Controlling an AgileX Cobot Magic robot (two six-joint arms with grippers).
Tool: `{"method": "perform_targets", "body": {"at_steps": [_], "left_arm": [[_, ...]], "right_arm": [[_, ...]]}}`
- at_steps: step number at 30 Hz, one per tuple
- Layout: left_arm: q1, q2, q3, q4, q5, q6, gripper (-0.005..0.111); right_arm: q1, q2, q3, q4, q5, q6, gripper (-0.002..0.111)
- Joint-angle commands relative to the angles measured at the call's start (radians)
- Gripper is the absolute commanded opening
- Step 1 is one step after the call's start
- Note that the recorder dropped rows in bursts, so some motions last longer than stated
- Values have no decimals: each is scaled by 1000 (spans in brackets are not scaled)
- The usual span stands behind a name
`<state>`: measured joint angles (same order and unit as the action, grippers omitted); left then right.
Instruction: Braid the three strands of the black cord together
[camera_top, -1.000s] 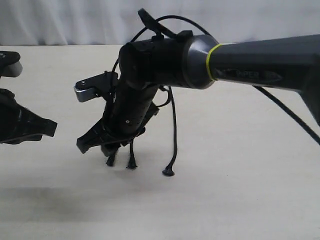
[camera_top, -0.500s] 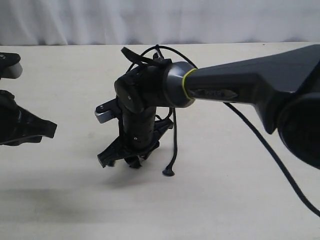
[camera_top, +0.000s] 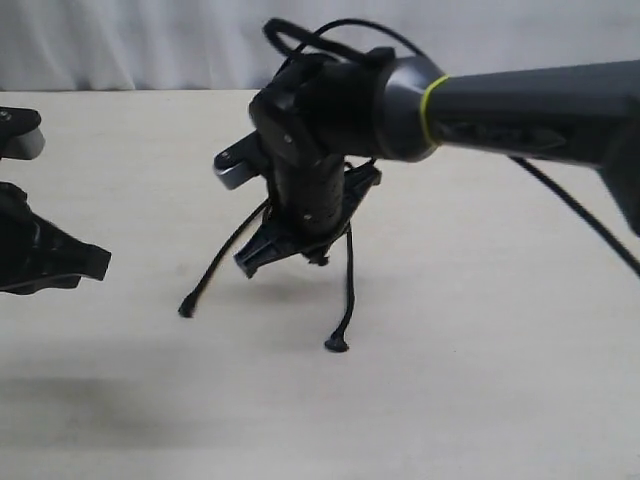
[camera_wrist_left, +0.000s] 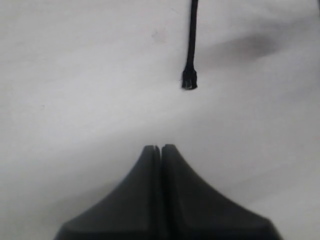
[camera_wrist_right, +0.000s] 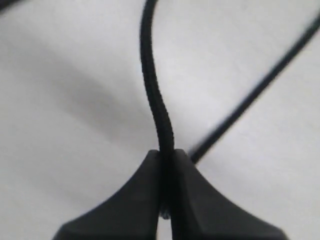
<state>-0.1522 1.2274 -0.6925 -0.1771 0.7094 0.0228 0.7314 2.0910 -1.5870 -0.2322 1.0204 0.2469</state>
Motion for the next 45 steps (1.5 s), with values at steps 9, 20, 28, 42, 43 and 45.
{"method": "perform_targets", "body": {"at_steps": [9, 20, 28, 42, 43, 45], "left_arm": [[-5, 0, 86, 28, 36, 3, 0], [-104, 2, -64, 38, 186, -23, 0], [-334, 133, -265, 135, 236, -236, 0], [-581, 694, -694, 177, 214, -292, 0], [-581, 731, -723, 165, 214, -292, 0], [-581, 790, -772, 138, 219, -289, 1]], "right_arm": [[-299, -16, 123, -15, 115, 3, 4], [-340, -60, 281, 82, -82, 1, 54], [-527, -231, 294, 232, -114, -128, 57], [-754, -533, 615, 504, -224, -348, 57], [-754, -558, 635, 504, -248, -348, 57], [-754, -600, 654, 514, -273, -348, 57]]}}
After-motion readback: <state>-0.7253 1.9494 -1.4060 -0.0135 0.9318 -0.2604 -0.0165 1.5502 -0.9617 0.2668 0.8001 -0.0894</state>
